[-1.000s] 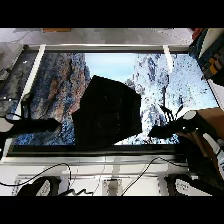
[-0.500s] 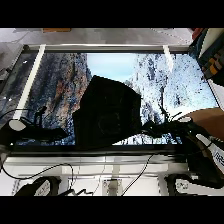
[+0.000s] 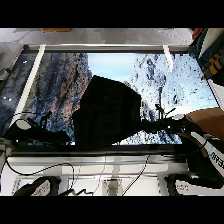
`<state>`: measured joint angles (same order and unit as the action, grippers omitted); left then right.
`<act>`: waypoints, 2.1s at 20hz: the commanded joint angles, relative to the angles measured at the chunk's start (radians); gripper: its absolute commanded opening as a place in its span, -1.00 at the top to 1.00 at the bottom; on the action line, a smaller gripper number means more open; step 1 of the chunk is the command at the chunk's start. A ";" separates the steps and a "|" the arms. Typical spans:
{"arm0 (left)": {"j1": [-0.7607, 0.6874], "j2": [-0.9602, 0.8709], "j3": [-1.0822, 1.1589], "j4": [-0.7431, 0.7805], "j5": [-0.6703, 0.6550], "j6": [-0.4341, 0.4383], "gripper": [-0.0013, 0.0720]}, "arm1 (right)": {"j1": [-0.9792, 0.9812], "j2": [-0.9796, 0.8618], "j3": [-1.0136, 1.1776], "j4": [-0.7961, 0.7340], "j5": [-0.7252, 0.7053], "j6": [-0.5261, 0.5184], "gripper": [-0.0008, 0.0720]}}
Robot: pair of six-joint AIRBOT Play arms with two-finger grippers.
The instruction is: Fold the clothes and pants, and hang the long-sleeved shirts on hangers.
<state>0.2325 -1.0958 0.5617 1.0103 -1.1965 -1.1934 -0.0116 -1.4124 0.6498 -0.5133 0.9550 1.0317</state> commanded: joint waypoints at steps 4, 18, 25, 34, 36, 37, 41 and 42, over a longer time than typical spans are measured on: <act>0.001 -0.005 -0.076 -0.002 0.035 0.024 -0.36 | 0.025 0.001 0.024 -0.012 0.029 0.003 0.90; -0.090 -0.076 -0.189 -0.238 0.211 0.163 0.31 | 0.025 0.002 0.024 -0.011 0.069 0.002 0.90; -0.080 0.026 0.035 -0.256 0.114 0.233 0.94 | 0.025 0.119 0.140 -0.016 0.215 -0.024 0.90; -0.080 0.579 0.524 -0.256 0.479 0.233 0.94 | 0.025 0.610 0.432 0.200 0.245 0.126 0.90; -0.081 0.690 0.523 -0.256 0.633 0.233 0.94 | 0.025 0.713 0.443 0.272 0.193 0.193 0.90; -0.081 0.731 0.523 -0.256 0.671 0.233 0.94 | 0.025 0.757 0.443 0.277 0.153 0.229 0.90; -0.081 0.754 0.523 -0.256 0.616 0.219 0.94 | 0.025 0.835 0.443 0.148 0.035 0.375 0.90; -0.081 0.716 0.521 -0.256 0.543 0.200 0.94 | 0.025 0.824 0.443 0.080 0.027 0.412 0.90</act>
<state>0.1516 -0.3786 1.0767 0.7490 -0.6083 -0.9653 0.0132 -0.6289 1.0855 -0.3248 1.0615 1.3186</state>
